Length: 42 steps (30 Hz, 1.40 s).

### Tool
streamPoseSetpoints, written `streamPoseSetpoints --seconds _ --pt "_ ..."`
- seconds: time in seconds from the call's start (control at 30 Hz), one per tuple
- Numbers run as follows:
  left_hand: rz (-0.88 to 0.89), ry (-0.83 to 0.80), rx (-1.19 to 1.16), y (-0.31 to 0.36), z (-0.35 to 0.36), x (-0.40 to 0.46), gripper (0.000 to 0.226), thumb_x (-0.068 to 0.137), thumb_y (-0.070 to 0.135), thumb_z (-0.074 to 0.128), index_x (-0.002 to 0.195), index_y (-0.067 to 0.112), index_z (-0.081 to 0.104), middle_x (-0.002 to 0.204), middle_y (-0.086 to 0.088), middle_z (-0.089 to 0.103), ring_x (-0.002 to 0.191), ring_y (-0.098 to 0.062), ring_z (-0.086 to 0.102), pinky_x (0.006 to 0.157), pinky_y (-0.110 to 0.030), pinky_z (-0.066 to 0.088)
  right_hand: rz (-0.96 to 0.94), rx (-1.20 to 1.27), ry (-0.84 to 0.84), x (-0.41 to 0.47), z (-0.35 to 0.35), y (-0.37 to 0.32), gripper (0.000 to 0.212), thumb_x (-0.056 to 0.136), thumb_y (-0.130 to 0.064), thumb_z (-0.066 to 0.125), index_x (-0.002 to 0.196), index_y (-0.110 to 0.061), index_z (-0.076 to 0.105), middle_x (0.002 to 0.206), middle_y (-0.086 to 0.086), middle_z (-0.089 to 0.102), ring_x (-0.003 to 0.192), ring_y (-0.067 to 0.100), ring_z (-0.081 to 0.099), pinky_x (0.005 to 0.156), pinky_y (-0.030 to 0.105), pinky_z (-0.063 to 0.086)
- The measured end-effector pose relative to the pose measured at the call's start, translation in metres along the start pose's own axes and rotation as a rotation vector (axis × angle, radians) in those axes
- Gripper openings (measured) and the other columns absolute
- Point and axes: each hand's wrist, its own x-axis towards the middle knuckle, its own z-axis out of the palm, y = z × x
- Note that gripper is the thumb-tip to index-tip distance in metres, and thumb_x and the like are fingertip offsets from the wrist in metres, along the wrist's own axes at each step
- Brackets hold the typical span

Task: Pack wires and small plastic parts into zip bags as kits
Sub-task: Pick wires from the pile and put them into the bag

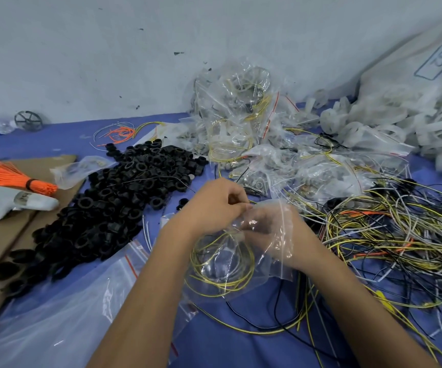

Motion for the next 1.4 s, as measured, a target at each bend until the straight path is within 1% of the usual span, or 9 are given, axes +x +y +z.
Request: streamPoseSetpoints --seconds 0.2,0.4,0.57,0.8,0.9,1.0,1.1,1.27,1.4 --pt "0.048 0.108 0.029 0.005 0.006 0.002 0.020 0.093 0.019 0.071 0.073 0.018 0.067 0.062 0.013 0.058 0.057 0.001 0.051 0.057 -0.013 0.040 0.104 -0.210 -0.152 0.002 0.005 0.002 0.014 0.084 -0.004 0.075 0.085 0.006 0.065 0.080 0.024 0.064 0.062 0.032 0.057 0.059 0.044 0.049" --pt "0.073 0.203 0.009 0.011 0.006 0.003 0.028 0.090 0.015 0.070 0.067 0.027 0.061 0.057 0.017 0.058 0.056 0.002 0.053 0.056 -0.011 0.040 0.132 0.008 -0.154 -0.001 0.008 0.001 0.010 0.084 -0.007 0.080 0.080 -0.001 0.073 0.068 0.016 0.070 0.057 0.016 0.061 0.056 0.038 0.051" --pt "0.062 0.348 -0.026 0.015 0.009 0.004 0.027 0.091 0.018 0.069 0.067 0.028 0.061 0.061 0.021 0.060 0.060 0.001 0.055 0.058 -0.011 0.037 0.090 0.421 -0.056 0.000 0.005 -0.003 0.018 0.089 0.000 0.072 0.105 0.008 0.069 0.097 0.030 0.071 0.087 0.049 0.068 0.080 0.060 0.058" --pt "-0.003 0.535 -0.028 0.009 0.006 0.003 0.023 0.094 0.022 0.066 0.073 0.027 0.062 0.067 0.012 0.061 0.065 -0.006 0.057 0.066 -0.029 0.048 0.157 0.083 0.311 0.005 -0.006 0.004 0.007 0.090 -0.014 0.075 0.087 -0.009 0.080 0.078 0.005 0.077 0.075 0.021 0.074 0.072 0.036 0.059" --pt "-0.004 0.634 -0.148 0.011 0.005 0.004 0.024 0.098 0.025 0.062 0.074 0.021 0.064 0.064 0.011 0.059 0.061 -0.004 0.053 0.061 -0.018 0.038 0.136 -0.242 0.207 0.004 -0.010 0.007 0.020 0.099 -0.020 0.065 0.082 -0.016 0.074 0.076 -0.004 0.072 0.073 0.012 0.069 0.071 0.035 0.054" --pt "-0.002 0.703 -0.295 0.017 0.011 0.006 0.028 0.099 0.024 0.058 0.074 0.015 0.066 0.066 0.005 0.063 0.061 -0.005 0.054 0.058 -0.016 0.040 0.190 0.043 0.053 0.001 -0.005 -0.001 0.022 0.103 -0.016 0.058 0.091 -0.013 0.076 0.088 0.001 0.075 0.084 0.020 0.072 0.083 0.044 0.059" --pt "0.003 0.708 -0.361 0.025 0.031 0.005 0.031 0.100 0.021 0.057 0.072 0.010 0.062 0.065 -0.002 0.060 0.061 -0.009 0.052 0.060 -0.024 0.041 0.151 0.508 -0.105 -0.002 -0.001 -0.016 0.035 0.102 -0.003 0.054 0.083 -0.024 0.074 0.082 -0.008 0.071 0.078 0.008 0.068 0.076 0.025 0.058" --pt "0.127 0.747 -0.277 0.047 0.058 0.000 0.029 0.099 0.021 0.055 0.070 0.017 0.051 0.066 0.009 0.049 0.065 -0.012 0.047 0.062 -0.032 0.037 0.175 -0.232 -0.073 -0.008 0.006 -0.008 0.045 0.086 0.017 0.063 0.126 -0.005 0.058 0.109 -0.002 0.064 0.088 0.000 0.045 0.074 -0.007 0.033" --pt "0.207 0.759 -0.262 0.061 0.069 -0.003 0.028 0.098 0.021 0.056 0.072 0.012 0.052 0.069 0.002 0.051 0.067 -0.017 0.047 0.062 -0.035 0.038 0.051 -0.125 0.138 -0.008 0.018 -0.014 0.040 0.101 0.016 0.029 0.085 -0.015 0.049 0.064 -0.013 0.061 0.064 -0.009 0.060 0.062 0.002 0.045"
